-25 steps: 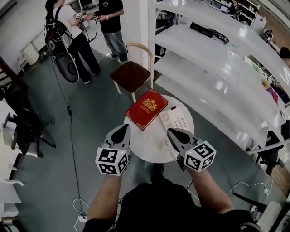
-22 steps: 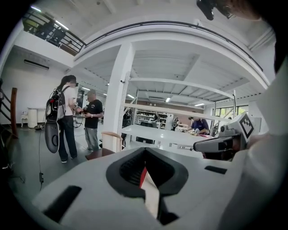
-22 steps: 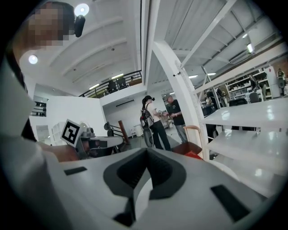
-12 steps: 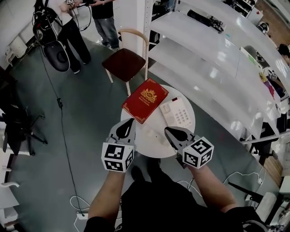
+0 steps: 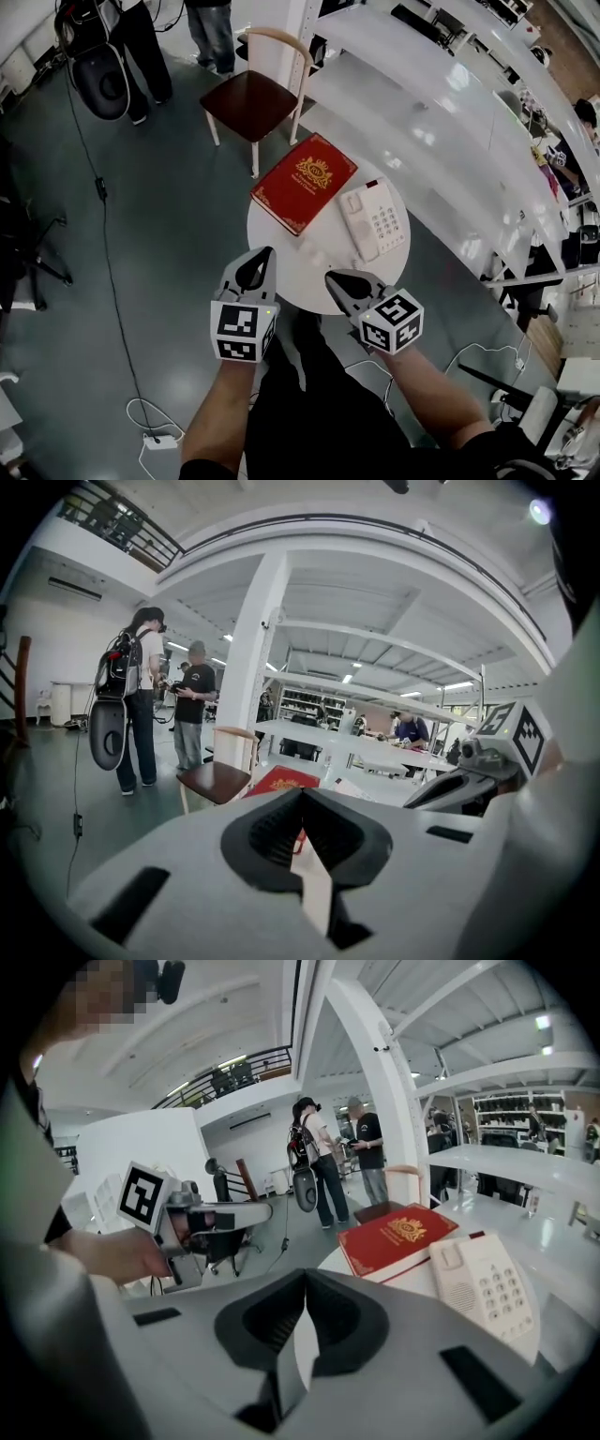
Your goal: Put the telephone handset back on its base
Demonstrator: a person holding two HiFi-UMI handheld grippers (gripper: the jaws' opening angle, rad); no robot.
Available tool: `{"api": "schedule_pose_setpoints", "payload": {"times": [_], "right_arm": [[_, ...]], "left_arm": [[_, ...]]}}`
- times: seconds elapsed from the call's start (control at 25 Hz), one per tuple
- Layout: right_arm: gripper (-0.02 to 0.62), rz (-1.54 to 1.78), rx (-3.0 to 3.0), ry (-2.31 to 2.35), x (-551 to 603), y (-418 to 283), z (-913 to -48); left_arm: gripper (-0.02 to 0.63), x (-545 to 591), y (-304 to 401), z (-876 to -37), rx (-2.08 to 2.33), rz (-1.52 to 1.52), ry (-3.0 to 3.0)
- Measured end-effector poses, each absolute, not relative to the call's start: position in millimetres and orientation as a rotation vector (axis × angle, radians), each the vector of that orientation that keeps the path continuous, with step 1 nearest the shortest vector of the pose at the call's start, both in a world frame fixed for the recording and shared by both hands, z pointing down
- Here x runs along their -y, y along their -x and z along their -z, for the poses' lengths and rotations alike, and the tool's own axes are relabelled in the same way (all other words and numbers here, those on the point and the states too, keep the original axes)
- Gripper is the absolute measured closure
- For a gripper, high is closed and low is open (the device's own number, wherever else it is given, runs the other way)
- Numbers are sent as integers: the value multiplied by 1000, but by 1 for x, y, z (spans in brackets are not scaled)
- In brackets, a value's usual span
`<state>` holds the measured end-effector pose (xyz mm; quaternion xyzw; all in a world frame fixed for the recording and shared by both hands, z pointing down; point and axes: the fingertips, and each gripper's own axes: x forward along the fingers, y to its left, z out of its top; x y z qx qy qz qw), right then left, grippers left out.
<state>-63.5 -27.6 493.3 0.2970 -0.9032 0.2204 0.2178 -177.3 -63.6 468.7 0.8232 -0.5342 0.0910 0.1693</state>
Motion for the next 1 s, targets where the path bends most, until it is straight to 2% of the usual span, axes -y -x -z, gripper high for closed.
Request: {"api": "schedule_pose_setpoints", "payload": {"times": [0.64,1.0], "right_arm": [[459,-454,2256,-790,43,49,-593],[417,-341,2098,-690,50,44,-643]], "left_arm": [[597,74,173,-533,1460,-290,-2263],[597,73,165,-553,1429,-318,-2232]]}}
